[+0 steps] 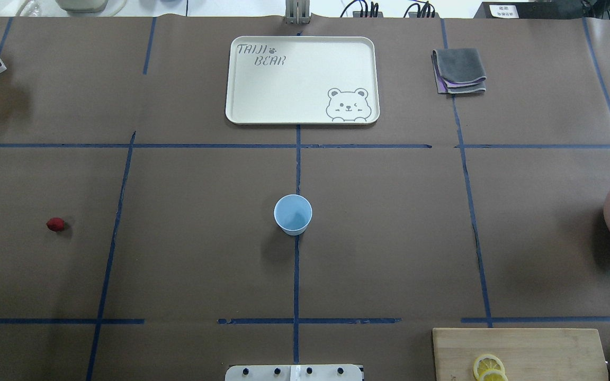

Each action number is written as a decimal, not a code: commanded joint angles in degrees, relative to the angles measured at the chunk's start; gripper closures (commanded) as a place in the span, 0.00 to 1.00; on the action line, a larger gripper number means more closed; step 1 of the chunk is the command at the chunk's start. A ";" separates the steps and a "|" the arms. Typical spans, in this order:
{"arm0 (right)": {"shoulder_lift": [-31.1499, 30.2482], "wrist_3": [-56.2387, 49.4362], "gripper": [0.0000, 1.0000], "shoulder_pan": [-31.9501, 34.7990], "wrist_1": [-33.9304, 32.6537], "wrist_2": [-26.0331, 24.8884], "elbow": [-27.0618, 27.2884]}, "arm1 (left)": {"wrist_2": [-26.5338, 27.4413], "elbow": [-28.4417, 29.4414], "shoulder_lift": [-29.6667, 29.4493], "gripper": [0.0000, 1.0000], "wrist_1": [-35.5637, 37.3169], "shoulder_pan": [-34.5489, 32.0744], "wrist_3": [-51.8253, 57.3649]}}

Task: Mash ice and strawberries in cup
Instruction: 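Grasp an ice cube from the pink bowl with the right gripper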

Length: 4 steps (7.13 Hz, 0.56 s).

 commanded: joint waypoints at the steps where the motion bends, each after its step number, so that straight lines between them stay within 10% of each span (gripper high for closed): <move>1: 6.40 -0.93 0.96 2.82 -7.02 0.09 1.93 | 0.03 0.03 -0.19 0.00 -0.08 0.00 0.00; 4: 12.05 16.27 1.00 -2.58 -16.49 -0.17 12.46 | 0.21 0.12 -0.63 0.00 -0.08 0.09 0.00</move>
